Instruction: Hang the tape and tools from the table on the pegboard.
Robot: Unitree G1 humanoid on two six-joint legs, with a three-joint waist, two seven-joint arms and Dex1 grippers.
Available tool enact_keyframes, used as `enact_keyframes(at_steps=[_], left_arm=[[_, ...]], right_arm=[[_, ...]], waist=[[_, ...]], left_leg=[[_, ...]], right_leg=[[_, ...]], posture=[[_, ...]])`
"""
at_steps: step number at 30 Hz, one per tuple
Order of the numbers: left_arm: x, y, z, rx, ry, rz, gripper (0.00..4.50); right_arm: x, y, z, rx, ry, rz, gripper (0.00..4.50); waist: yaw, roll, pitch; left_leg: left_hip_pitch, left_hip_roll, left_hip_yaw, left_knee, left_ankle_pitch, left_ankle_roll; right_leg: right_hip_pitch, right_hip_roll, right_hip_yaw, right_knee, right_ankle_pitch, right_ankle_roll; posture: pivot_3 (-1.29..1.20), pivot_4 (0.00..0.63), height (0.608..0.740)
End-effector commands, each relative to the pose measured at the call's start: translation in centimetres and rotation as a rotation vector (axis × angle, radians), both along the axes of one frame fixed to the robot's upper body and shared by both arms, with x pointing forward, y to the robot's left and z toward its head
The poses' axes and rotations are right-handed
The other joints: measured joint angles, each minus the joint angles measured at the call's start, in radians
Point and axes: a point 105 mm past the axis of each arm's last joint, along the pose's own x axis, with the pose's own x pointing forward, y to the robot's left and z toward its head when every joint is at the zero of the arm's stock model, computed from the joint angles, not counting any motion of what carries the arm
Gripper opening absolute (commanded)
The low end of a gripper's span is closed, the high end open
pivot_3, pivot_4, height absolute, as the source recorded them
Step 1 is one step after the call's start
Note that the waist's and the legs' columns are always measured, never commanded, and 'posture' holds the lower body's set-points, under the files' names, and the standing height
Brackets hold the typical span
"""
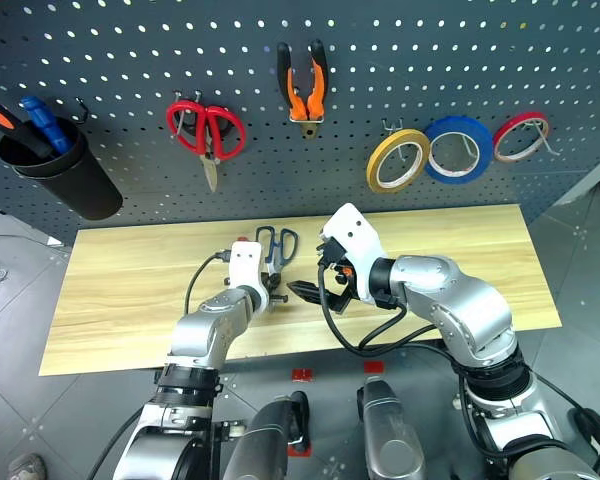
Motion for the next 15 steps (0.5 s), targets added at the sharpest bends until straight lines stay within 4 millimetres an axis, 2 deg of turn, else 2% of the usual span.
enact_keyframes(at_steps=[1, 3, 6, 8, 10, 12, 15], left_arm=[[-0.9, -0.3, 2.8, 0.005, -0.095, -0.061, 0.56], [-2.1, -0.3, 4.0, 0.001, -0.142, -0.1, 0.56], [-4.6, -0.5, 6.3, 0.039, -0.269, -0.195, 0.56], [-5.9, -0.6, 7.6, 0.082, -0.344, -0.24, 0.56], [-8.4, -0.4, 10.9, 0.193, -0.558, -0.29, 0.56], [-10.2, 0.4, 12.9, 0.247, -0.672, -0.255, 0.56], [-11.4, 1.0, 14.6, 0.274, -0.758, -0.209, 0.56]], right_arm=[[-1.2, -0.2, 3.5, 0.046, -0.194, 0.064, 4.5], [-2.0, -0.4, 5.3, 0.07, -0.332, 0.107, 4.5], [-4.0, -0.9, 6.6, 0.129, -0.341, 0.226, 4.5], [-4.5, -1.2, 7.1, 0.148, -0.341, 0.251, 4.5], [-4.7, -1.6, 7.5, 0.159, -0.356, 0.264, 4.5], [-4.9, -1.9, 8.0, 0.17, -0.364, 0.28, 4.5], [-4.9, -2.1, 8.2, 0.181, -0.36, 0.292, 4.5]], waist=[[-0.001, 0.0, 0.0], [-0.004, 0.0, 0.0], [-0.016, 0.0, 0.0], [-0.026, 0.0, -0.001], [-0.03, -0.001, -0.001], [-0.035, 0.001, -0.002], [-0.032, 0.001, -0.003]], left_leg=[[0.0, 0.0, 0.0, 0.0, 0.0, 0.0], [-0.001, 0.0, 0.0, 0.0, 0.0, 0.0], [-0.001, 0.001, 0.0, 0.0, 0.0, 0.001], [-0.001, 0.0, 0.0, 0.0, -0.001, 0.002], [-0.001, 0.001, 0.0, 0.0, -0.002, 0.004], [-0.001, 0.001, 0.0, -0.001, -0.002, 0.004], [-0.001, 0.001, 0.0, -0.001, -0.002, 0.005]], right_leg=[[0.0, 0.0, 0.0, 0.0, 0.0, 0.0], [-0.001, 0.0, 0.0, 0.0, 0.0, 0.0], [-0.001, 0.001, 0.0, 0.0, 0.0, 0.0], [0.0, 0.0, 0.0, -0.001, 0.0, 0.0], [0.0, 0.0, 0.0, -0.001, 0.0, 0.0], [0.0, 0.001, 0.001, -0.001, 0.0, 0.0], [0.0, 0.0, 0.001, -0.001, 0.0, 0.0]], posture=[[-0.35, 0.308, 0.74], [-0.36, 0.308, 0.74], [-0.37, 0.307, 0.74], [-0.38, 0.306, 0.74], [-0.39, 0.308, 0.74], [-0.38, 0.309, 0.74], [-0.36, 0.309, 0.74]])
